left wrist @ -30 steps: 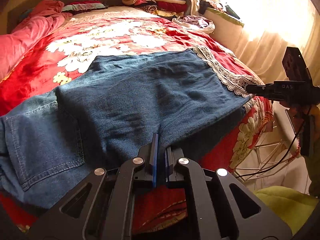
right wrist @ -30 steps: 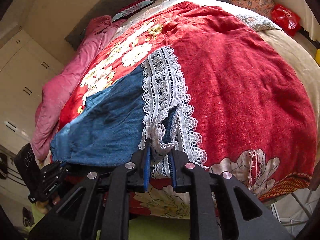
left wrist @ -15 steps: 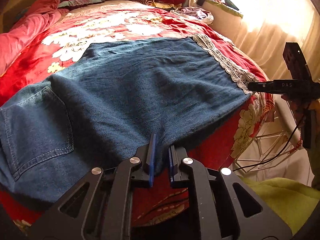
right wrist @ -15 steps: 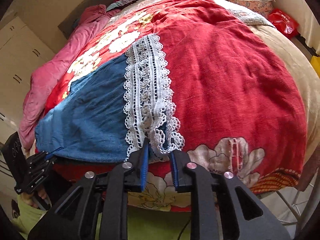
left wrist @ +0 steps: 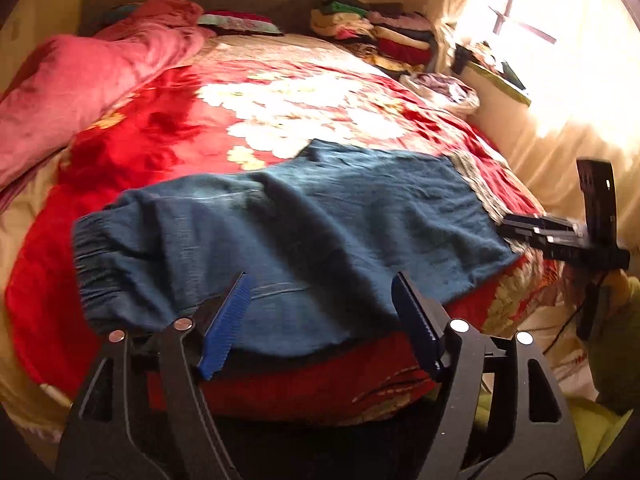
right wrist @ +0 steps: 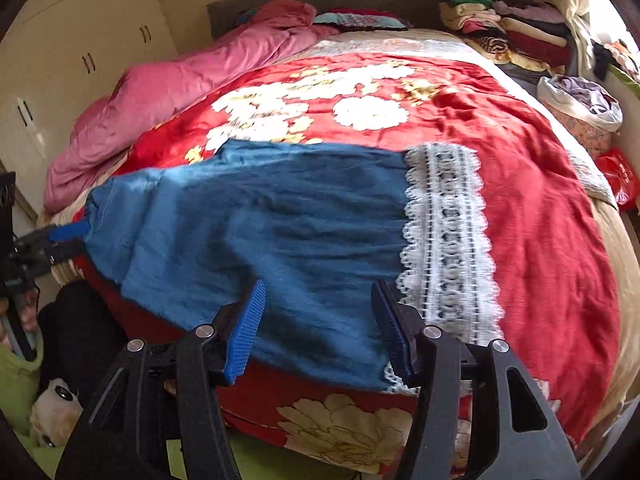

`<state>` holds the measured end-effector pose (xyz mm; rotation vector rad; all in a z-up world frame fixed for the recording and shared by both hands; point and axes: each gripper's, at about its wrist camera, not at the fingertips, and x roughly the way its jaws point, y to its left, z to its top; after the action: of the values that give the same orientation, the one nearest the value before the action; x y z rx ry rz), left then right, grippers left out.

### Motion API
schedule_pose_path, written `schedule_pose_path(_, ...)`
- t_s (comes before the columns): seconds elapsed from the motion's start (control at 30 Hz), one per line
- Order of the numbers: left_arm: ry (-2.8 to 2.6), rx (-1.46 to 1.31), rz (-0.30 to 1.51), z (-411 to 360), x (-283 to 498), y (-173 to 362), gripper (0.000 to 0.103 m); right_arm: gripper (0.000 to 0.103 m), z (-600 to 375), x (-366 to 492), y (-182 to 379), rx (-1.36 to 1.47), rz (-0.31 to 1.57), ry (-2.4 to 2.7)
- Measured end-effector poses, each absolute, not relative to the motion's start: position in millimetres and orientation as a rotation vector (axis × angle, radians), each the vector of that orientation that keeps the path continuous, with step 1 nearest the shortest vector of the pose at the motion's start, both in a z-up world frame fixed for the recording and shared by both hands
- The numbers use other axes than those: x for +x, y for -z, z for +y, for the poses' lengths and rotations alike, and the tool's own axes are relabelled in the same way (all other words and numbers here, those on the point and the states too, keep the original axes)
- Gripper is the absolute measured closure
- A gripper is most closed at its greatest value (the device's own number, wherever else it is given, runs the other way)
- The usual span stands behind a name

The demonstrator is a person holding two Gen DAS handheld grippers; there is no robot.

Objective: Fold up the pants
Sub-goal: 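Open both tools and withdraw them from the folded pants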

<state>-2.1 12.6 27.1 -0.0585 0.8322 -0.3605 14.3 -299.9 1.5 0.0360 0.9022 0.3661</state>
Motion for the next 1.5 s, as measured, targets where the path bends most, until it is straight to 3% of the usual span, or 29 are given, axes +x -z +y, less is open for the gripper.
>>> schedule_pose_path(0.2,0.083,-0.228,0.834,94.2,6.9,-21.1,0.022,0.049,-289.4,25.0,36.1,0.007,1.008,-0.345)
schedule_pose_path(0.37,0.038,-0.345,0.863,114.8,21.3,-2.7,0.02,0.048,-298.3,25.0,30.2,0.055,1.011,-0.344)
schedule_pose_path(0.4,0.042,-0.339,0.864,111.0,24.8,0.5,0.026,0.048,-299.0,25.5,30.5,0.063,1.015,-0.346)
schedule_pose_path(0.43,0.042,-0.337,0.868,107.7,26.1,3.6,0.056,0.048,-299.3,26.0,30.9,0.067,1.017,-0.346)
schedule_pose_path(0.47,0.025,-0.327,0.874,105.3,28.2,7.0,0.067,0.048,-299.0,26.1,31.2,0.067,1.019,-0.343)
schedule_pose_path(0.77,-0.032,-0.244,0.839,127.2,14.4,-3.8,0.069,0.045,-296.9,26.0,32.6,0.057,1.026,-0.339)
schedule_pose_path(0.97,-0.041,-0.259,0.877,130.4,21.5,13.2,0.06,0.042,-293.6,25.7,34.4,0.041,1.02,-0.343)
schedule_pose_path(1.27,0.054,-0.165,0.702,88.1,3.5,-57.5,0.034,0.042,-279.3,17.0,8.3,0.013,0.888,-0.419)
schedule_pose_path(1.5,0.269,-0.03,0.796,-7.2,40.9,-30.8,0.031,0.042,-275.0,26.1,22.2,0.014,0.936,-0.415)
